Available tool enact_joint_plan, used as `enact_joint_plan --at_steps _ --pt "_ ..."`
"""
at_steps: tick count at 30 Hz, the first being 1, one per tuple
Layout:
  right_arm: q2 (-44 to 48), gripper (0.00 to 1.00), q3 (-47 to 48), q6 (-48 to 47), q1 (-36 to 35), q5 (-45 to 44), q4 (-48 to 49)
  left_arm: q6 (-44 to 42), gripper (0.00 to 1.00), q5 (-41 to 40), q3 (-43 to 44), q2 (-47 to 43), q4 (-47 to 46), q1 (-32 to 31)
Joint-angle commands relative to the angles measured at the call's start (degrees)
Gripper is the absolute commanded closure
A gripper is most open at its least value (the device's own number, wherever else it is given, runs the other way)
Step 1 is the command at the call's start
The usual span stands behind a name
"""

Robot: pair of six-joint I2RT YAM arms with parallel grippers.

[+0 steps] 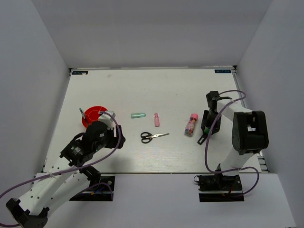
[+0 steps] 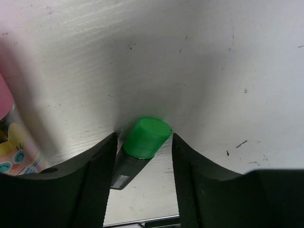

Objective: Sort the stationery into containers
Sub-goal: Pick up the pen from the center of the board.

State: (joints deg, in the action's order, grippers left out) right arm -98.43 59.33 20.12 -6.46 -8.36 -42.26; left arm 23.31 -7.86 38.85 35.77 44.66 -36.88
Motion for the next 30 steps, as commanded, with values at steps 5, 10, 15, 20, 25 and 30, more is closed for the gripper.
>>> enact_joint_plan --at_steps 5,10,15,20,25,30 --pt "0.1 0.6 -1.3 2.6 -1.0 -2.1 -0.4 -0.8 0.18 0.4 1.0 -1.0 0.2 -0.2" --pt "-0.4 0.85 -1.9 3.3 -0.7 1.4 0.1 -1.2 0.18 0.0 0.8 -2.3 0.7 -0.3" --pt "2.5 1.0 -0.7 0.5 -1.1 10.3 2.0 -1.4 0.18 0.0 0.8 -3.5 1.1 -0.2" --pt "9.1 1.0 2.0 -5.3 -1.5 21.1 3.5 -2.3 0.18 -0.5 3.5 -4.7 1.9 -0.3" --pt "13.5 1.0 9.9 -10.0 -5.2 28.0 5.9 -3.0 0.18 -1.5 9.1 -4.4 1.9 -0.2" --pt "8.7 1.0 21.5 -10.5 -11.9 31.6 9.8 -1.7 0.18 -1.6 14.5 -2.4 -0.8 -0.2"
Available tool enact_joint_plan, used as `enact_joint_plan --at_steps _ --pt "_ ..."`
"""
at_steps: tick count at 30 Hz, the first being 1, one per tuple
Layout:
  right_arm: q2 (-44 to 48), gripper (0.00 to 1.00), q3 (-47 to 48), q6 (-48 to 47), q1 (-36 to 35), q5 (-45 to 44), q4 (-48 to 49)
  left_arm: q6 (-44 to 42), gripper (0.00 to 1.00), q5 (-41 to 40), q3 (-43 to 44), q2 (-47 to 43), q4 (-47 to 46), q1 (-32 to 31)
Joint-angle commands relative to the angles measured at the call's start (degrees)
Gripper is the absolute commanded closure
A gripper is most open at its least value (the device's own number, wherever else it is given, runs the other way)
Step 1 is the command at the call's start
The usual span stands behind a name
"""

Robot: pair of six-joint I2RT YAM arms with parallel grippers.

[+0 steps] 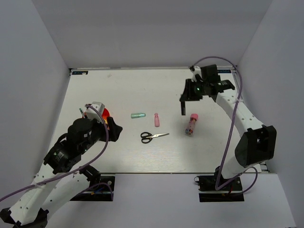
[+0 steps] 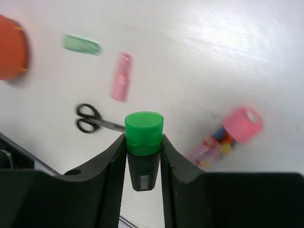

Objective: Sort the stationery into containers
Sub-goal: Pick up the pen from the center of the board, then place the pen in the storage box.

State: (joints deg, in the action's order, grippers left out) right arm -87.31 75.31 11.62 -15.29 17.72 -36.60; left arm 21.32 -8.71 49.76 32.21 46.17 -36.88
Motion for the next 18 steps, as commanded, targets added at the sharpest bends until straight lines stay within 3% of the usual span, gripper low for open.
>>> enact_joint_plan --at_steps 1,6,8,13,18 --pt "-4.9 1.0 12.2 -1.9 -6.6 5.7 4.4 0.5 0.18 -0.7 4.9 1.5 -2.7 -0.2" --pt "-16.4 1.0 31.3 -5.9 -16.4 5.4 3.5 1.2 0.18 -1.1 9.6 4.1 -3.9 -0.2" --pt "-18.3 1.0 34.1 -7.1 -19.1 6.4 6.0 1.2 0.18 -1.6 10.4 4.3 -4.2 -0.2" --pt "-23.0 1.0 35.0 -6.0 -25.0 10.2 15.8 1.3 0.18 -2.1 11.6 2.4 -6.3 -0.2" --pt "-27.7 1.0 34.1 4.5 -28.6 18.0 34.3 1.6 0.18 -0.1 11.3 -1.1 -9.9 -0.3"
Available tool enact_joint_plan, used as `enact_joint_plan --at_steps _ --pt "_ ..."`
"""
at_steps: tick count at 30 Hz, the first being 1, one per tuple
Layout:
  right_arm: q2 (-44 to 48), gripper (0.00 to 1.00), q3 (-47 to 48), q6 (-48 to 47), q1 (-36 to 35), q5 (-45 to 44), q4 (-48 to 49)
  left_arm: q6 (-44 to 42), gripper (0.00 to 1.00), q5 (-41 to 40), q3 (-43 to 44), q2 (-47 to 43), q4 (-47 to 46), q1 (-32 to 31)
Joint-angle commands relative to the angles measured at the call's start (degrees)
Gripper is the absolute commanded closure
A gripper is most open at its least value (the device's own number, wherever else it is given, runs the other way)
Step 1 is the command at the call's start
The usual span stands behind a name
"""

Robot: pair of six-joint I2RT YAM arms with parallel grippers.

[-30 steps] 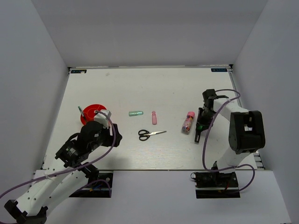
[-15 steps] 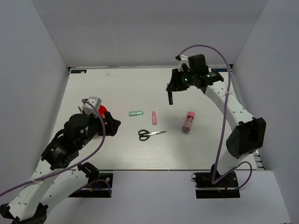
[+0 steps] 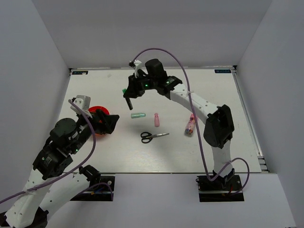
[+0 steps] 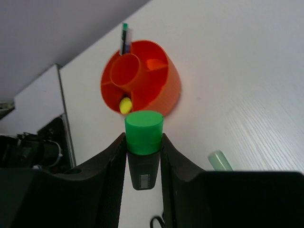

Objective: Sort the stationery into containers
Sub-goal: Place the pen in the storage box.

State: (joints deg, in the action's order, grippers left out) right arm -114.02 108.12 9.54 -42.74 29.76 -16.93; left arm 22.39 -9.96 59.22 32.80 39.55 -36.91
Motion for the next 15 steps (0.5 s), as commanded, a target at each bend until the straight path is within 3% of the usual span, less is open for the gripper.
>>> enact_joint_plan --at_steps 1,5,11,15 --pt "-2.5 1.0 1.0 9.2 -1.5 6.7 19.9 0.5 0.18 1.4 2.1 -1.8 -2.6 -0.3" --pt "-7.9 1.0 2.2 15.5 -4.2 10.1 36.6 0.2 0.18 2.9 5.5 -0.7 0.9 -0.3" --pt "-18.1 1.0 15.4 17.3 -7.9 6.9 36.0 -0.6 0.18 3.6 5.2 -1.9 1.7 -0.2" --pt "-18.8 1.0 15.7 14.5 -10.3 2.8 39.9 -1.6 0.18 3.3 3.8 -2.6 1.1 -0.3"
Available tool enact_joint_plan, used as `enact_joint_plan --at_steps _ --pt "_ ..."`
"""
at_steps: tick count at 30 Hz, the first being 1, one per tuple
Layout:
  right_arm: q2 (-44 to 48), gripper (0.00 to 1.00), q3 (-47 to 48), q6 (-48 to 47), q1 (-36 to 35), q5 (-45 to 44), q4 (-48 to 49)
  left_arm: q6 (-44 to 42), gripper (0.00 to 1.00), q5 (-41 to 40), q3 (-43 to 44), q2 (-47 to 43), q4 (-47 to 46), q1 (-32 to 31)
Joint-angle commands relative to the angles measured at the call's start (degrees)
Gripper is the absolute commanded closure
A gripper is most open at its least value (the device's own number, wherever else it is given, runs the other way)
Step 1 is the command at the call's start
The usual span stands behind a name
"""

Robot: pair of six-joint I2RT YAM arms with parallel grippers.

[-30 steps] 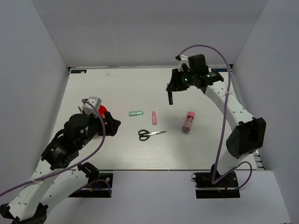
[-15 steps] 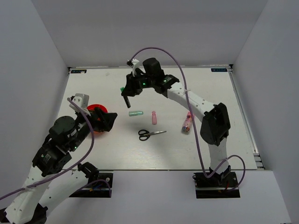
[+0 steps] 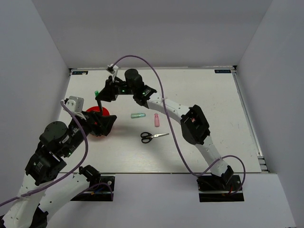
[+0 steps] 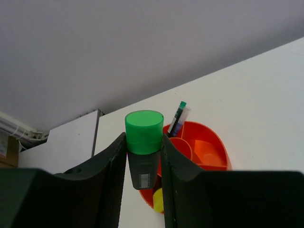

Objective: Sort the stationery into containers
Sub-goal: Place the pen in the storage box.

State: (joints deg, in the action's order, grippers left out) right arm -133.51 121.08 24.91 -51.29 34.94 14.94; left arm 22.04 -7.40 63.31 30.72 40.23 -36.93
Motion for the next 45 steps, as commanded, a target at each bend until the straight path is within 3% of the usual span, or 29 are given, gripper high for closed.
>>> enact_joint_plan --at_steps 1,8,21,32,42,43,44,45 --pt "1.0 1.0 0.6 -1.6 -2.9 -5.3 10.6 -1.5 0.18 0.7 -0.6 -0.5 0.4 -0.2" --pt "0.7 1.0 -4.3 -3.5 -5.8 -13.7 15.6 -2.2 0.18 0.1 -1.7 -0.7 -0.1 -0.2" --pt "2.3 1.0 -11.6 -6.2 -9.9 -21.7 13.5 -2.6 0.18 -0.7 -1.7 -2.2 1.3 -0.2" --pt "4.8 1.0 -16.1 -9.5 -12.8 -24.1 11.6 -2.4 0.18 -0.2 -2.4 -3.4 2.0 0.0" --pt "5.6 1.0 -21.8 -16.0 -14.3 -25.0 19.8 -2.4 0.17 -0.6 -3.0 -4.3 3.2 -0.3" --pt "6.0 0.95 -22.2 -16.5 -14.4 -24.0 19.9 -2.3 0.17 -0.6 -3.0 -4.4 3.3 -0.3" --pt "5.9 0.77 -22.6 -17.6 -14.5 -22.8 20.0 -2.3 0.17 -0.8 -3.1 -4.4 3.3 -0.2" --pt "6.0 0.69 -22.8 -17.8 -14.6 -22.5 20.0 -2.3 0.17 -0.6 -3.3 -4.3 3.3 -0.2"
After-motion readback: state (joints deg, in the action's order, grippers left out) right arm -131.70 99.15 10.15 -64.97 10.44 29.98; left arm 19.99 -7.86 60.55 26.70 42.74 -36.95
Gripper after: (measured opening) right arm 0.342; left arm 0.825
